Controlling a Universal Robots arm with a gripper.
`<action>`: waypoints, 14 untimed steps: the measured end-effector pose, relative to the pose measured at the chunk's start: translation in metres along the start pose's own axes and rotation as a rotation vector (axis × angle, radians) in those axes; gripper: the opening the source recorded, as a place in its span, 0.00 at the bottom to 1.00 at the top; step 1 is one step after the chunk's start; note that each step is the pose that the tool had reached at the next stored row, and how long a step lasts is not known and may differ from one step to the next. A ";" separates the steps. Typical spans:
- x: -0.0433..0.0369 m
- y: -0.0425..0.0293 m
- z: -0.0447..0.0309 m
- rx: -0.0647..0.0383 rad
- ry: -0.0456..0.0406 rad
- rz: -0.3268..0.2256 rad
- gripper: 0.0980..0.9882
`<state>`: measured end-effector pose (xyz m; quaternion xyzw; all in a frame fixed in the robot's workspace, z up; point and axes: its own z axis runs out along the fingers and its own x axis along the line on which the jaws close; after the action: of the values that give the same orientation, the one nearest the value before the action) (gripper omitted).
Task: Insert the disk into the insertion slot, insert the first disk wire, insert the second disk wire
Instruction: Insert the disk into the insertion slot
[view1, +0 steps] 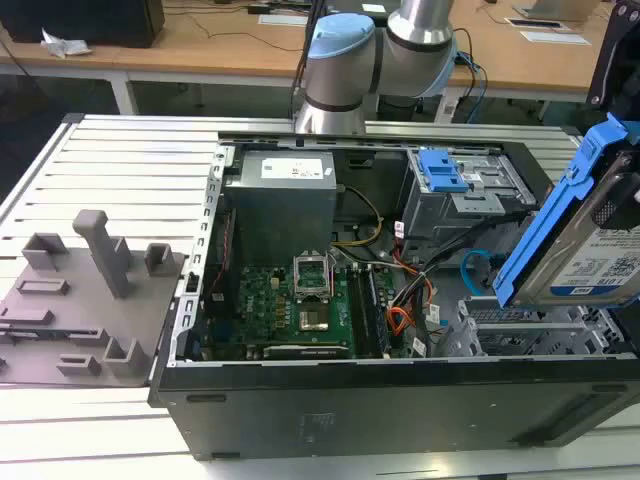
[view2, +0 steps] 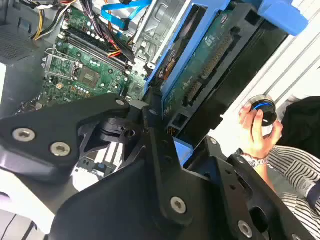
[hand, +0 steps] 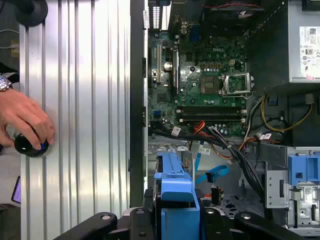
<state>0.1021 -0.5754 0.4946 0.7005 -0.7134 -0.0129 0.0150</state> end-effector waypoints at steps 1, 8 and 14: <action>0.0000 0.0000 0.0001 0.000 0.0000 0.000 0.30; 0.0000 -0.0001 0.0068 0.000 -0.0001 0.000 0.30; 0.0000 0.0000 0.0111 0.000 0.0000 0.000 0.30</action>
<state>0.1016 -0.5754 0.4835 0.7005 -0.7134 -0.0129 0.0150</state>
